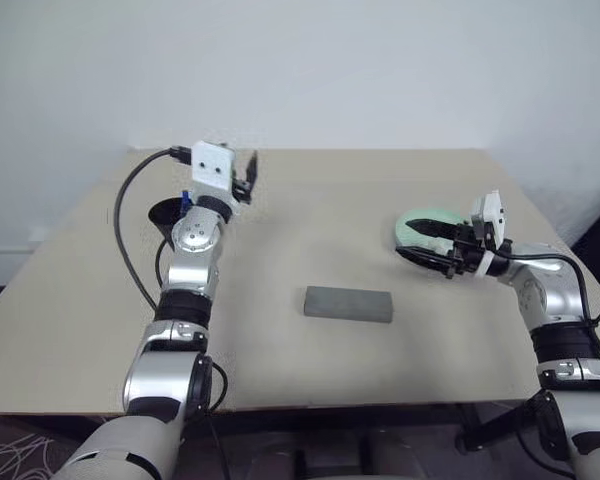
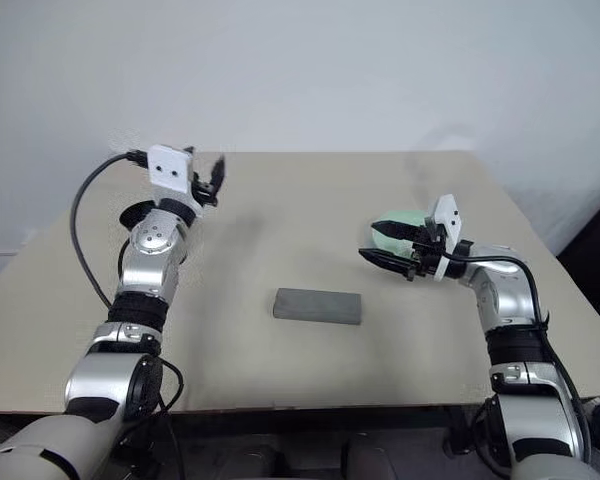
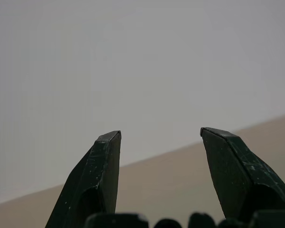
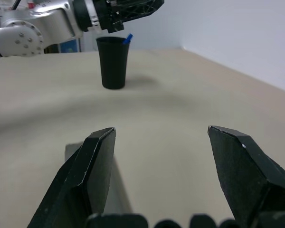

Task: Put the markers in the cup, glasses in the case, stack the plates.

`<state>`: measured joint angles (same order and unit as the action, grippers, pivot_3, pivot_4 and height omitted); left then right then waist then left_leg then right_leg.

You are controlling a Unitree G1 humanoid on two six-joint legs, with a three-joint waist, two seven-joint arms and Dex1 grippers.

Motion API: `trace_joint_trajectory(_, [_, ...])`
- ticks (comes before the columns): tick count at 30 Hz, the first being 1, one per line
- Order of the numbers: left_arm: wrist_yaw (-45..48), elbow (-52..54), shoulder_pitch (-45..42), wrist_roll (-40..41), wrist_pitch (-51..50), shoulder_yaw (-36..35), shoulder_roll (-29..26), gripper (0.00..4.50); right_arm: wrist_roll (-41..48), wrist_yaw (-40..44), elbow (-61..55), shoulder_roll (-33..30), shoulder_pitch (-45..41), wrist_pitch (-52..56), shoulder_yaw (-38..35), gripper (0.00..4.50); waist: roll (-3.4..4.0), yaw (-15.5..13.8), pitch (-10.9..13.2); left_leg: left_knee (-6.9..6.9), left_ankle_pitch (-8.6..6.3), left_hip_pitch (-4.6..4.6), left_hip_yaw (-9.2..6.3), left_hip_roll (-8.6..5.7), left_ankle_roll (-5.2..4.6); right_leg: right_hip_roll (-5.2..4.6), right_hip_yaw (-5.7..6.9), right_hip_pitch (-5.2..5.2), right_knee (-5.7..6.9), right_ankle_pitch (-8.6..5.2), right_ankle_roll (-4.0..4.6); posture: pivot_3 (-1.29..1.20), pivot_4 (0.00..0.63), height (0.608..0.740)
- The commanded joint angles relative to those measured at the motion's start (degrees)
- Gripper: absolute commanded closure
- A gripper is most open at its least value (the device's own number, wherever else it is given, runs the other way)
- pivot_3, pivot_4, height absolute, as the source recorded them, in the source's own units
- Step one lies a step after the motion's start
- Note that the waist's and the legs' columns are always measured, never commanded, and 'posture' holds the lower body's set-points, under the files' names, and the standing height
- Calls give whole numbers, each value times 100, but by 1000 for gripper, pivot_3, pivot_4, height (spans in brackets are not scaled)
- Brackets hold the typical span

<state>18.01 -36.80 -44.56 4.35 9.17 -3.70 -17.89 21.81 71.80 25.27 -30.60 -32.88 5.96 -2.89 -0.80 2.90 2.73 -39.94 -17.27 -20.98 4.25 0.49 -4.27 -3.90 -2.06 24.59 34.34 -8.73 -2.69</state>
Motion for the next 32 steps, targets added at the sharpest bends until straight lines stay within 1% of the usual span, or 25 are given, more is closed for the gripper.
trace_joint_trajectory(1, [1090,598,348,216,-342,293,-180,1717,-97,7,-126,-122,55,-209,-37,1143,3,13,1,2,0,1,0,0,0,1,-1,1,0,0,0,0,0,732])
trace_joint_trajectory(4, [1813,838,752,216,-284,491,-371,1717,-205,37,-8,-146,175,-303,-5,1143,3,11,1,2,1,1,-1,3,-1,6,-2,1,0,-1,1,0,0,732])
trace_joint_trajectory(8, [2364,777,1086,182,-53,594,-557,1717,-356,74,338,-175,277,-456,30,1143,3,2,1,-1,3,5,-11,6,-3,1,-5,-2,0,-3,-1,0,0,732])
trace_joint_trajectory(11, [2635,627,1260,157,48,634,-597,1717,-476,163,628,-223,363,-630,63,1143,3,-23,1,-2,6,6,-15,9,-10,-8,-5,-6,0,-3,-1,0,0,732])
trace_joint_trajectory(14, [2704,478,1383,46,242,704,-551,1717,-477,218,815,-264,392,-663,49,1143,3,-18,1,-2,6,5,-15,11,-17,-14,-11,-6,-2,-1,1,0,0,732])
trace_joint_trajectory(25, [2551,187,1364,24,413,803,16,1717,-584,255,1628,-496,292,-1018,-81,1143,3,-18,1,-3,5,8,-13,9,-22,-10,-17,-6,-4,2,6,0,0,732])
trace_joint_trajectory(32, [2538,468,1626,78,255,826,119,1717,-466,136,1311,-478,633,-927,-243,1143,3,-15,1,-3,5,11,-15,11,-23,-7,-19,-8,-3,1,3,0,0,732])
